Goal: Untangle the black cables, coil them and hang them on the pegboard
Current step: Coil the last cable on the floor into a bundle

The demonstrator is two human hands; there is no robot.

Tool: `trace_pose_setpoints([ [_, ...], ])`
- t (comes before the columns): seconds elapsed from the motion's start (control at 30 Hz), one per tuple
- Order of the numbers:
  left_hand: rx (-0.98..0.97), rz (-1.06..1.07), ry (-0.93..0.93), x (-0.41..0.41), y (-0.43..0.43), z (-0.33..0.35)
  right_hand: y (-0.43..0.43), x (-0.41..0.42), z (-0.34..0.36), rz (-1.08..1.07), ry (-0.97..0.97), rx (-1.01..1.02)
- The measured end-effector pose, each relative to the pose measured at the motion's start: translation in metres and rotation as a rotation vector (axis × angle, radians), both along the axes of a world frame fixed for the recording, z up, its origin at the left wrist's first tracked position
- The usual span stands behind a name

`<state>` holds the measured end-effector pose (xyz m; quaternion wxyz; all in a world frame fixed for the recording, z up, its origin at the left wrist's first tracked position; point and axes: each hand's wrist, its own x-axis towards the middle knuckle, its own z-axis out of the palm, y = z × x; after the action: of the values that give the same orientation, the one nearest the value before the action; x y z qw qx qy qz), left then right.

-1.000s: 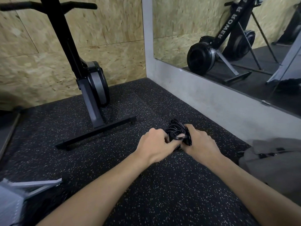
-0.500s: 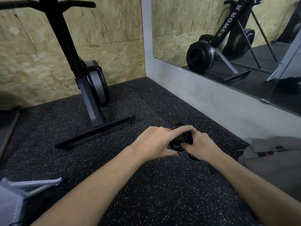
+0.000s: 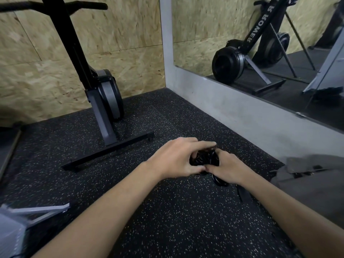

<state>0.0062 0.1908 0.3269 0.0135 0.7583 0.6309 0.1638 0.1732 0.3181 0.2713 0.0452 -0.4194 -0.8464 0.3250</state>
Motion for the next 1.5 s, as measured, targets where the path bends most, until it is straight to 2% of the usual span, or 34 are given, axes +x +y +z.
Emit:
trace_pose_setpoints([
  [0.1, -0.135, -0.058, -0.109, 0.001, 0.0, 0.007, 0.004, 0.0, -0.001, -0.015, -0.025, -0.008],
  [0.27, -0.085, -0.092, -0.089, -0.003, 0.001, 0.018, -0.01, -0.003, 0.0, 0.141, -0.15, -0.018],
  [0.43, -0.029, -0.05, -0.231, -0.023, 0.0, 0.014, -0.026, -0.008, 0.0, 0.293, -0.182, 0.027],
  [0.6, -0.144, -0.036, -0.303, -0.024, -0.001, 0.005, -0.033, -0.007, -0.004, 0.444, -0.243, 0.043],
  [0.7, -0.196, -0.007, -0.406, -0.029, -0.003, -0.005, -0.037, -0.005, -0.003, 0.535, -0.208, 0.026],
  [0.83, -0.249, 0.065, -0.554, -0.039, -0.003, -0.02, -0.043, -0.004, -0.001, 0.581, -0.123, 0.026],
  [1.07, -0.361, 0.134, -0.743, -0.058, -0.007, -0.043, -0.051, -0.006, 0.009, 0.588, -0.084, -0.014],
  [1.23, -0.552, 0.194, -0.875, -0.06, -0.014, -0.051, -0.052, -0.005, 0.01, 0.583, -0.121, 0.03],
  [1.4, -0.738, 0.198, -0.962, -0.056, -0.017, -0.056, -0.05, -0.002, 0.01, 0.601, -0.165, 0.025],
  [1.5, -0.715, 0.233, -0.935, -0.056, -0.017, -0.053, -0.051, -0.003, 0.015, 0.553, -0.106, -0.047],
])
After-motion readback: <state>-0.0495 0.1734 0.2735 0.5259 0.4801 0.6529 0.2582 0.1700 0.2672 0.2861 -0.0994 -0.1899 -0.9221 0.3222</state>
